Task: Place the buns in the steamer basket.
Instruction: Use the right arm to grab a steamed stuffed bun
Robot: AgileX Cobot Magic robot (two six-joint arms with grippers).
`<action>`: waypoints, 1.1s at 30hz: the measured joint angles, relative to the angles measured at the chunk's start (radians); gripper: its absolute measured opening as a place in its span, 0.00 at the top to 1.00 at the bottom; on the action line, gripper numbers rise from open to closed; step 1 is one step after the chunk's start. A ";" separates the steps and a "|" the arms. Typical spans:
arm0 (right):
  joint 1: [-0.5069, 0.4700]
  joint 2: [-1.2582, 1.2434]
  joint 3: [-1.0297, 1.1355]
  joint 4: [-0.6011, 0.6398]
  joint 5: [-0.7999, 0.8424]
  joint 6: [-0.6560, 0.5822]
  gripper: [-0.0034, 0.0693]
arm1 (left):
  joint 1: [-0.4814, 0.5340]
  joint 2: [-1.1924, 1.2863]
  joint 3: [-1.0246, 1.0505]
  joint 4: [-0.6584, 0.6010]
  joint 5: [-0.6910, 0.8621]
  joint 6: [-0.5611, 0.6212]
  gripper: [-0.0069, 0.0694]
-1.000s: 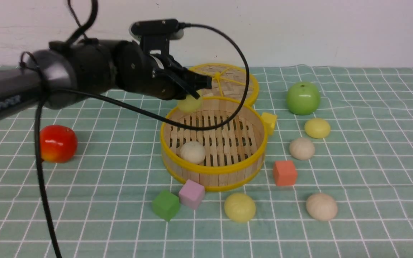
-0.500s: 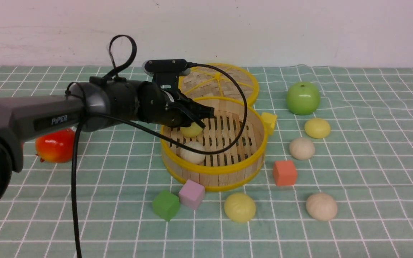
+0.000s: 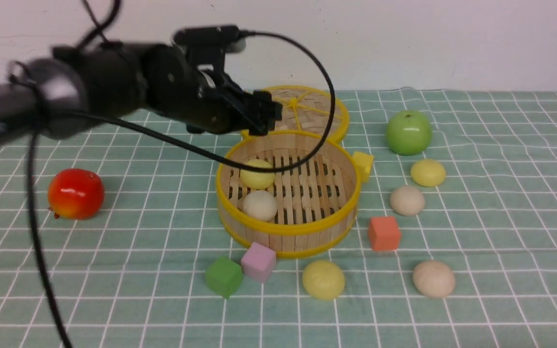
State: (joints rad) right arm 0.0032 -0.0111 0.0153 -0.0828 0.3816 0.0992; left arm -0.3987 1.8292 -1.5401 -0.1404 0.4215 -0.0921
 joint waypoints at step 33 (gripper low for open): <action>0.000 0.000 0.000 0.000 0.000 0.000 0.62 | 0.000 -0.983 0.544 0.484 0.399 -0.493 0.93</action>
State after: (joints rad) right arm 0.0032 -0.0111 0.0153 -0.0828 0.3816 0.0992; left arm -0.3987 0.8463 -0.9962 0.3436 0.8203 -0.5847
